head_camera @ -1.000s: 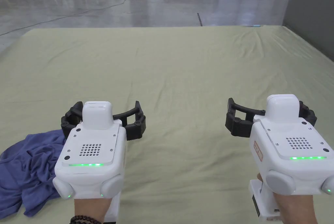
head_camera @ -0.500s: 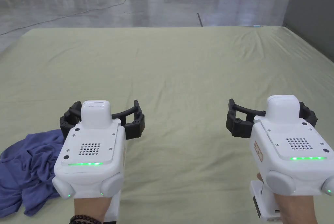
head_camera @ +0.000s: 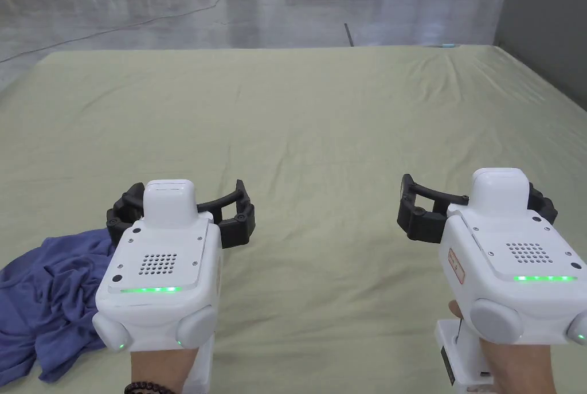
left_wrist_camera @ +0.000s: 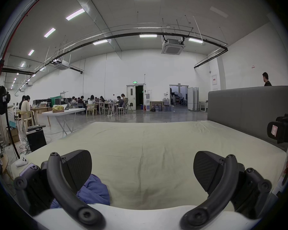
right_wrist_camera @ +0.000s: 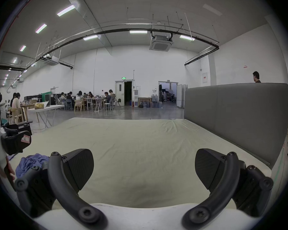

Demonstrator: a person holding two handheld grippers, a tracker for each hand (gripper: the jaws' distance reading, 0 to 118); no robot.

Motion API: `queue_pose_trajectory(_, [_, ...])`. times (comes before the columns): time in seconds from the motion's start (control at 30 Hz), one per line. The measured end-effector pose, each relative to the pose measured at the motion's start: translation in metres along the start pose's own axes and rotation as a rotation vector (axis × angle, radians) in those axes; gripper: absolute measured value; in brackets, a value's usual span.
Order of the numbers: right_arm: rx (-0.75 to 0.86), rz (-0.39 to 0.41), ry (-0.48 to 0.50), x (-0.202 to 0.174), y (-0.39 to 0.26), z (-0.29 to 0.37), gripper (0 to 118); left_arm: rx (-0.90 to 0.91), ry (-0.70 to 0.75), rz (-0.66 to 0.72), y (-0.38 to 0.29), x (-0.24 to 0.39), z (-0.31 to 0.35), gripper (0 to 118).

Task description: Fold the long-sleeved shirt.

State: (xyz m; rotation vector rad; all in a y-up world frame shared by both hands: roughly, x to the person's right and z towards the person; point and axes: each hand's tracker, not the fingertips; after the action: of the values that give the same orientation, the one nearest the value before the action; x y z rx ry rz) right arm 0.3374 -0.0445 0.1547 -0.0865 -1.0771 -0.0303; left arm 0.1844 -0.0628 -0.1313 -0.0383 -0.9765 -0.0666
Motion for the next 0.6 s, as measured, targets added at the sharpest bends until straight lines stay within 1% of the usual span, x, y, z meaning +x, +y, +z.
queue_pose_trajectory(0.17, [0.006, 0.008, -0.013, -0.0021, -0.0006, -0.0011, 118, -0.016, -0.012, -0.003, 0.0015, -0.0006, 0.0003, 118])
queue_pose_trajectory(0.27, [0.006, 0.007, -0.02, -0.0036, -0.0005, -0.0016, 118, 0.005, 0.0, -0.002, 0.0024, -0.0006, 0.0016, 118])
queue_pose_trajectory(0.57, [0.01, 0.031, -0.019, -0.004, 0.0022, 0.0018, 118, -0.004, -0.002, -0.027, 0.0028, 0.0023, 0.0007, 118])
queue_pose_trajectory(0.6, [0.001, 0.034, -0.033, -0.0045, 0.0039, 0.0026, 118, -0.013, -0.002, -0.029, 0.0035, 0.0028, 0.0005, 118])
